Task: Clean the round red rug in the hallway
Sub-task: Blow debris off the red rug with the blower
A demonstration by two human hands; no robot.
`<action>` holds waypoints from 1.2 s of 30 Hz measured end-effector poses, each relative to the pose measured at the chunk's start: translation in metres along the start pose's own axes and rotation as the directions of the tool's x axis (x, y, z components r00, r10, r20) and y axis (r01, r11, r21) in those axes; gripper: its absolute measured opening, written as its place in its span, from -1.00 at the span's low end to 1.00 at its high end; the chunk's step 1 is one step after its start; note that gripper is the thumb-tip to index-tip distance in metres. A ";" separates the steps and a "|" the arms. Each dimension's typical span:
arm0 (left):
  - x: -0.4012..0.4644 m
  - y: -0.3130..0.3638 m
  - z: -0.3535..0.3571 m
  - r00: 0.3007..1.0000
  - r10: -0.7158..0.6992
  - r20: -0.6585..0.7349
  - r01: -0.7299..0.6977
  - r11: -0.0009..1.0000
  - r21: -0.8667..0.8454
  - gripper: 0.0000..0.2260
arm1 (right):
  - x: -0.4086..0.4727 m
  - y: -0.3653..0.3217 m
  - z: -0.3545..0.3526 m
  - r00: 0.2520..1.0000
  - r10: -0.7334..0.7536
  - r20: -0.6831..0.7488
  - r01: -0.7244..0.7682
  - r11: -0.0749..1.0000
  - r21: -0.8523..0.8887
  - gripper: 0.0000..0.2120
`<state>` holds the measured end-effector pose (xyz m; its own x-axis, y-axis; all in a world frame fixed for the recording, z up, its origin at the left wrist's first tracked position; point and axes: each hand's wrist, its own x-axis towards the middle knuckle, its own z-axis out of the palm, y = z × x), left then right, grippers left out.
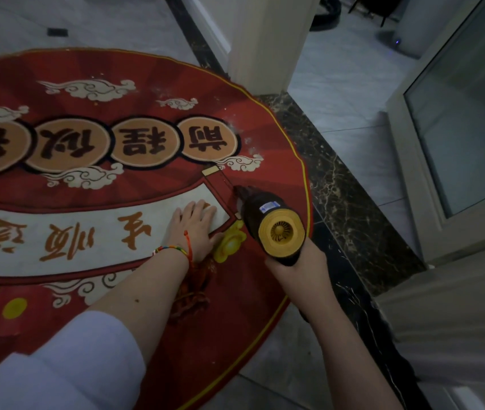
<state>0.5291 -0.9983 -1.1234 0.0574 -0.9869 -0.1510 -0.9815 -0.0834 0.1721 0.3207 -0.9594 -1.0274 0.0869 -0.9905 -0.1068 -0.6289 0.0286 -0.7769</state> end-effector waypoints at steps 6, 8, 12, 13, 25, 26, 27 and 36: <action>0.000 -0.001 0.002 0.999 0.017 -0.029 -0.017 1.000 0.002 -0.41 | 0.011 -0.012 0.012 0.997 -0.067 0.045 0.068 0.997 -0.023 -0.66; 0.000 -0.002 0.003 0.999 0.015 -0.044 -0.014 1.000 0.005 -0.41 | 0.016 -0.014 0.015 0.997 -0.061 0.050 0.062 0.998 -0.016 -0.67; 0.004 -0.002 0.001 1.000 0.012 -0.009 -0.012 1.000 0.022 -0.41 | 0.004 -0.005 0.010 0.999 -0.032 0.015 0.032 0.999 -0.012 -0.67; 0.006 -0.002 0.000 1.000 0.006 0.008 -0.007 1.000 0.019 -0.41 | 0.000 -0.002 0.008 1.000 -0.012 0.006 0.012 1.000 -0.009 -0.68; 0.033 0.012 -0.010 0.999 -0.012 0.032 0.012 1.000 0.010 -0.41 | 0.036 -0.010 0.016 0.992 0.058 -0.112 -0.059 0.998 -0.010 -0.70; 0.036 0.012 -0.011 0.999 -0.011 0.034 0.011 1.000 0.017 -0.41 | 0.034 -0.009 0.015 0.992 0.064 -0.110 -0.065 0.998 -0.008 -0.72; 0.039 0.011 -0.011 0.999 -0.014 0.035 0.013 1.000 0.023 -0.41 | 0.033 -0.009 0.015 0.992 0.065 -0.113 -0.065 0.998 0.000 -0.72; 0.072 0.005 -0.014 0.999 -0.007 0.033 0.009 0.999 -0.033 -0.41 | 0.093 -0.010 0.022 0.981 0.093 -0.171 -0.085 0.995 0.052 -0.65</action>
<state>0.5312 -1.0713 -1.1200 0.0587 -0.9812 -0.1841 -0.9744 -0.0963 0.2029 0.3518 -1.0486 -1.0429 -0.1054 -0.9919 -0.0712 -0.5927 0.1202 -0.7964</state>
